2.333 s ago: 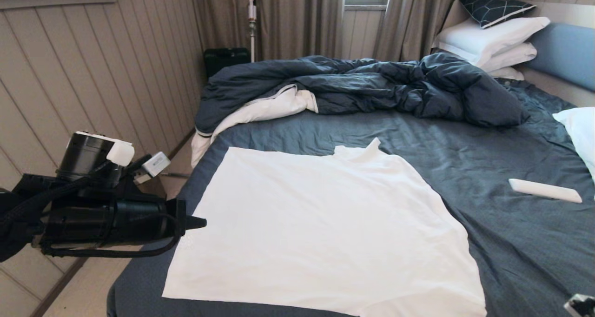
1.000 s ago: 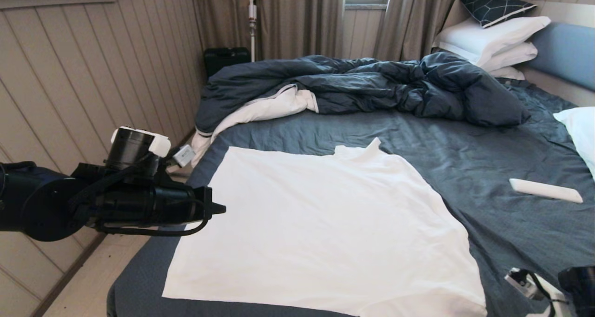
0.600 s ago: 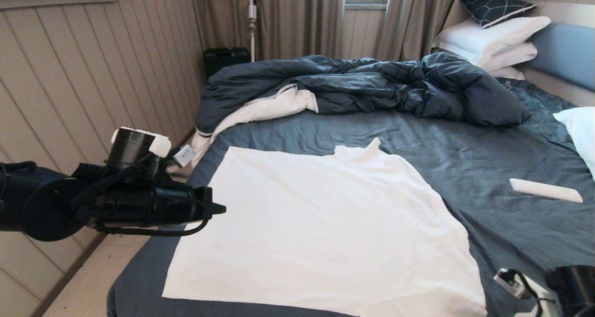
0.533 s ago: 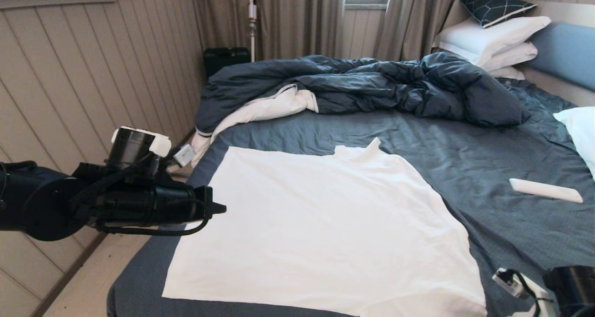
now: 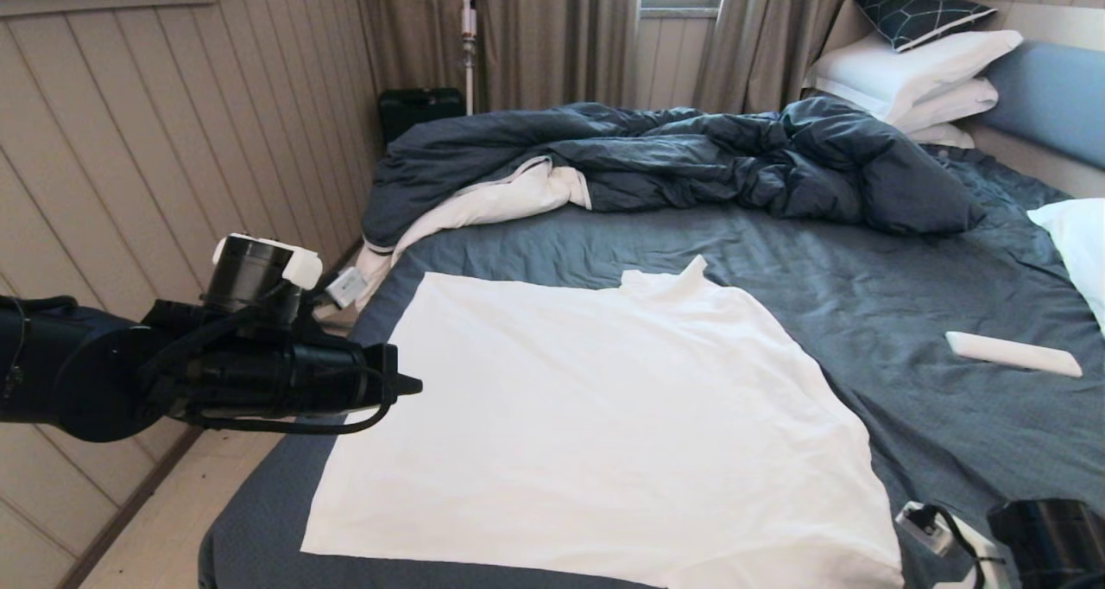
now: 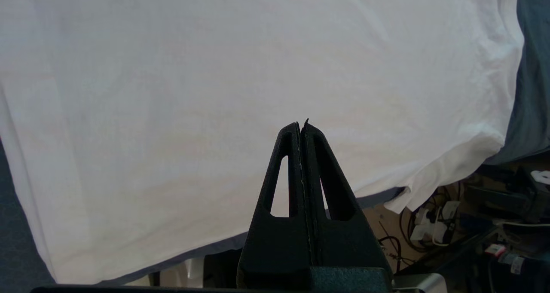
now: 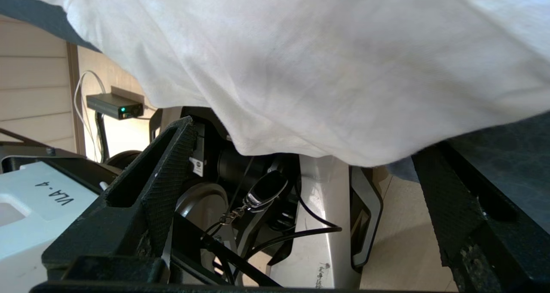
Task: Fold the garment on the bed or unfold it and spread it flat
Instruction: Fold the white T-shirt
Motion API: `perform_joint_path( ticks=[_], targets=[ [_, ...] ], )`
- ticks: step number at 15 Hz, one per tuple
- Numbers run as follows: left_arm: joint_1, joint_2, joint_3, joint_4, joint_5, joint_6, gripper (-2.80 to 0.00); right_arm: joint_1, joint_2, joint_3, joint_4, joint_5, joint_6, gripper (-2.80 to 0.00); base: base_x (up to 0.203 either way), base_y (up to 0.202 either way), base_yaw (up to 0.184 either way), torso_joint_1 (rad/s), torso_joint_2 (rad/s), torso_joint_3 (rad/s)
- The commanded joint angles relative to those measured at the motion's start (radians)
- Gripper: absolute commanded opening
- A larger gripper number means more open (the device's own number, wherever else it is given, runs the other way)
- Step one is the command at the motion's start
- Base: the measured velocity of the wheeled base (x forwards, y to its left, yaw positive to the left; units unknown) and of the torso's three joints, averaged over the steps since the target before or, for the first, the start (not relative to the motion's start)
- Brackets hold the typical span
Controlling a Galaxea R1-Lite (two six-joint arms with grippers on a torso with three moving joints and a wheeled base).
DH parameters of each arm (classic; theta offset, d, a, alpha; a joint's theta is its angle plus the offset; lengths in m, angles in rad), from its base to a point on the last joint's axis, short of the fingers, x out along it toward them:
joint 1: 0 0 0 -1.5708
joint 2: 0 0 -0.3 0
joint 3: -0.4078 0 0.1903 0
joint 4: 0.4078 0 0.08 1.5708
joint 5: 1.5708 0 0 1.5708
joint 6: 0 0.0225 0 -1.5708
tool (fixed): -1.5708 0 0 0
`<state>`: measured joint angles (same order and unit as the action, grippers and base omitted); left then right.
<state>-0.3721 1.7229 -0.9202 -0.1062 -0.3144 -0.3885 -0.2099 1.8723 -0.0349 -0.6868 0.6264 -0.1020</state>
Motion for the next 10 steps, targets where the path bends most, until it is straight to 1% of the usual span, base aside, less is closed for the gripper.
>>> perform_joint_path(
  ticks=[1,4,5,10],
  targets=[
    [-0.001,0.002,0.001,-0.001,-0.002,-0.003,-2.80,0.006,0.002,0.000,-0.003,0.006,-0.001,0.00,0.000,0.000,0.000,0.000,0.00,0.000],
    [-0.001,0.003,0.001,-0.001,-0.003,-0.003,-2.80,0.004,0.005,-0.005,-0.003,0.006,-0.001,0.00,0.000,0.000,0.000,0.000,0.00,0.000],
    [-0.001,0.003,0.001,-0.001,-0.003,-0.003,-2.80,0.004,0.005,-0.003,-0.003,0.006,-0.001,-2.80,0.000,0.000,0.000,0.000,0.00,0.000],
    [0.000,0.014,0.001,-0.003,-0.003,-0.003,-2.80,0.006,0.002,0.016,-0.005,0.006,-0.013,-2.80,0.000,0.000,0.000,0.000,0.00,0.000]
  ],
)
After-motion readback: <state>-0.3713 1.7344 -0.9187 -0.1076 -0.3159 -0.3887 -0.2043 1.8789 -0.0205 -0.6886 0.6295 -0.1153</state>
